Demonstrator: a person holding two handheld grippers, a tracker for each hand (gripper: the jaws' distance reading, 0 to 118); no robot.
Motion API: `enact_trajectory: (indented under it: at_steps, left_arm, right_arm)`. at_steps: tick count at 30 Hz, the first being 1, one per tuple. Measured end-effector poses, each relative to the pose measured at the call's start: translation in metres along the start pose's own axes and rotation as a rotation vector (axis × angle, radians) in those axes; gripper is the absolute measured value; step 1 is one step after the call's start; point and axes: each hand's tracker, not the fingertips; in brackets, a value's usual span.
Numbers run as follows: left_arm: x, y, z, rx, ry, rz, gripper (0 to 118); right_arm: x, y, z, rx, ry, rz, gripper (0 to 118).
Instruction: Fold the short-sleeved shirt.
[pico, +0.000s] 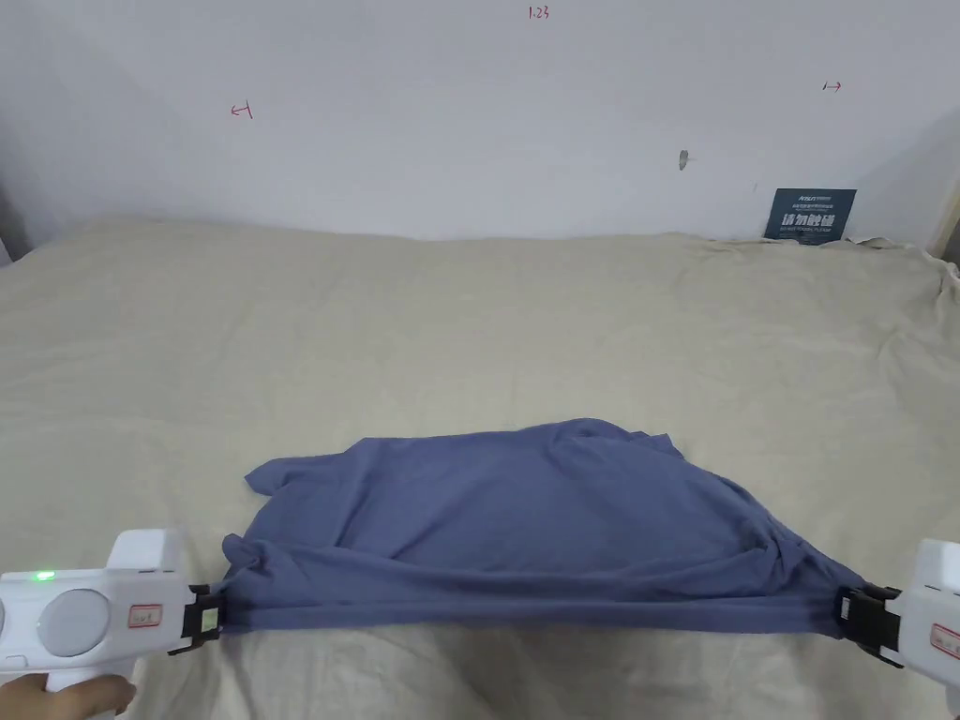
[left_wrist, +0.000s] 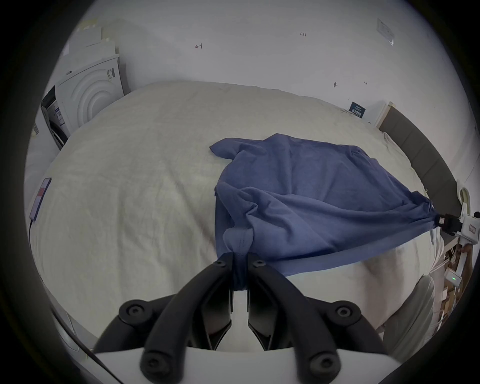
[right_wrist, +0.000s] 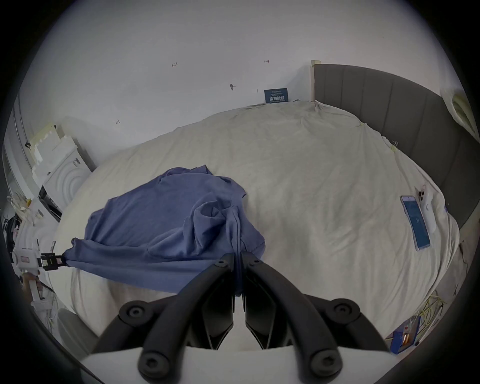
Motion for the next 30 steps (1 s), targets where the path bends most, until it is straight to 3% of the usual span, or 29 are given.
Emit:
enact_trajectory:
  at_steps: [8,16,24,26,30]
  left_arm:
    - [-0.013,-0.054,0.019,-0.060,-0.002,0.018,7]
    - [-0.008,-0.085,-0.005,-0.186,0.117,-0.055,7]
    - [-0.006,-0.082,-0.006,-0.197,0.111,-0.031,8]
    - [-0.005,-0.080,-0.001,-0.186,0.096,-0.013,23]
    - [0.002,-0.071,0.010,-0.157,0.116,0.000,105]
  right_arm:
    - [0.009,-0.057,0.025,-0.072,0.015,-0.063,2]
    - [0.017,-0.098,-0.016,-0.252,-0.073,-0.011,2]
    - [0.023,-0.097,-0.029,-0.273,-0.080,-0.004,4]
    - [0.025,-0.093,-0.025,-0.256,-0.070,-0.023,14]
    - [0.023,-0.078,-0.014,-0.176,-0.093,0.022,81]
